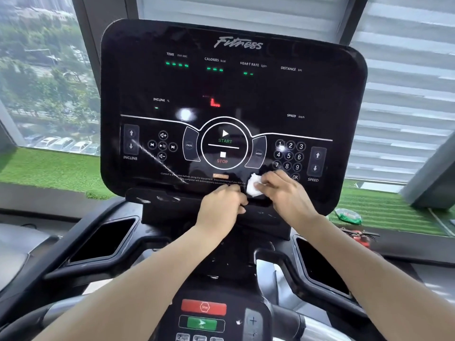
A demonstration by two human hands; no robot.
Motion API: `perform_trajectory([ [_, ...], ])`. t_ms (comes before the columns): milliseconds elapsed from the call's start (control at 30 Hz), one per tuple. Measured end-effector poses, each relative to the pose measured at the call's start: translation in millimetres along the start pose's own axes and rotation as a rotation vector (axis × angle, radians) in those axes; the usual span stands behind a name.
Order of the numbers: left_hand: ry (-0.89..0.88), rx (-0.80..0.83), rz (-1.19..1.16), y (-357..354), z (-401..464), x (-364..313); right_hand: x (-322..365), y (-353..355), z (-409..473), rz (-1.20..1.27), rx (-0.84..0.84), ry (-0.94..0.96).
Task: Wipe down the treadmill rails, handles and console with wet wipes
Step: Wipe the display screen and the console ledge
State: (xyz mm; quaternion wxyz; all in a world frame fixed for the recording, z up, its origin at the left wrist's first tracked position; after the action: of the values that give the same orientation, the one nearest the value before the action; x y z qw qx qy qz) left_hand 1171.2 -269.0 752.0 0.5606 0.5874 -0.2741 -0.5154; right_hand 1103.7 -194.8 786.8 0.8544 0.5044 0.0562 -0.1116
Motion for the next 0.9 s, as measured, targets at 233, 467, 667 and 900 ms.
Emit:
perform_trajectory([
  [233,-0.002,-0.002,-0.005,0.9,-0.4,0.4,2.4,-7.8,21.2,-0.028,-0.003,-0.028],
  [467,-0.009,-0.020,0.002,1.9,-1.0,-0.4,5.9,5.4,19.9,-0.070,0.021,-0.041],
  [667,0.008,-0.027,0.029,0.7,-0.9,-1.1,17.9,9.9,66.4,-0.055,0.000,-0.144],
  [900,0.033,-0.015,0.046,-1.5,-3.9,-2.6,16.1,2.6,32.5,-0.116,0.127,0.049],
])
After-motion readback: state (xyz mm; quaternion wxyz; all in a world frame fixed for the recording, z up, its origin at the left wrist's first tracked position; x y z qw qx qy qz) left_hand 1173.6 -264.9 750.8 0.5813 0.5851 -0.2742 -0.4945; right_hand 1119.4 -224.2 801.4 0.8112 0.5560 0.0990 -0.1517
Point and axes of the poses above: each hand's wrist, its own z-axis towards the middle knuckle, its own y-axis out of the back of the hand, x = y × z, the point moved 9 cm from there along z, towards the middle knuckle, and after that the axes turned 12 degrees about x, right-handed, at the moved point
